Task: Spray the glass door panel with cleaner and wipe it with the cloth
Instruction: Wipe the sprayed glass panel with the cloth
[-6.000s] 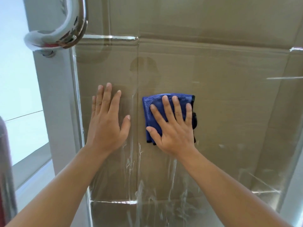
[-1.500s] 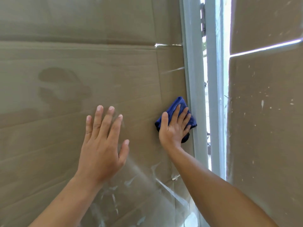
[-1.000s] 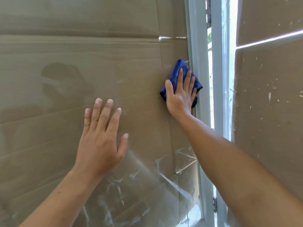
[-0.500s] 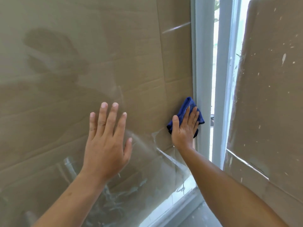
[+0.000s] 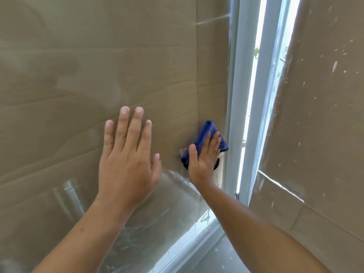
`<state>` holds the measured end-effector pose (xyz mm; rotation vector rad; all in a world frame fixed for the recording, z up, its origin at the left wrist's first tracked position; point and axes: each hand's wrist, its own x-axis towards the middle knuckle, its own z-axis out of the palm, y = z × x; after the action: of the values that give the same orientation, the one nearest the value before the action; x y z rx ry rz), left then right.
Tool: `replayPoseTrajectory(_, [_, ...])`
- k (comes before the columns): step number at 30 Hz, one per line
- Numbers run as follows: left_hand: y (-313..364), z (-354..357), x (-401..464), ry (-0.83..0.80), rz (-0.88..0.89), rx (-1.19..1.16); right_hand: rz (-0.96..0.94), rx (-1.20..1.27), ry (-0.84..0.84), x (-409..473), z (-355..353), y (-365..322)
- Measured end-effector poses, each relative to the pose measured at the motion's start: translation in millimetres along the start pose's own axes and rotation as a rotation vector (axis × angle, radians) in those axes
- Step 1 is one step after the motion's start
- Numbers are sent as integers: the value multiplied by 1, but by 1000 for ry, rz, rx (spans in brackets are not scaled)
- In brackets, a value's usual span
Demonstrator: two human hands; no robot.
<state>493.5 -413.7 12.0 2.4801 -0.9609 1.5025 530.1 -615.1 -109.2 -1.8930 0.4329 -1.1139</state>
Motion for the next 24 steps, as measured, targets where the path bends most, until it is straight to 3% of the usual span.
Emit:
replayPoseTrajectory(5, [5, 2, 1, -3, -25, -42, 254, 130, 138, 29, -6, -16])
replayPoseTrajectory(8, [17, 8, 4, 49, -91, -86, 169, 105, 118, 24, -5, -5])
replayPoseTrajectory(13, [48, 31, 1, 102, -204, -169, -155, -7, 59, 8, -4, 52])
replayPoseTrajectory(19, [90, 68, -35, 4, -151, -209, 5, 92, 167, 17, 5, 79])
replayPoseTrajectory(24, [99, 92, -67, -26, -185, -170, -52, 90, 194, 10, 12, 97])
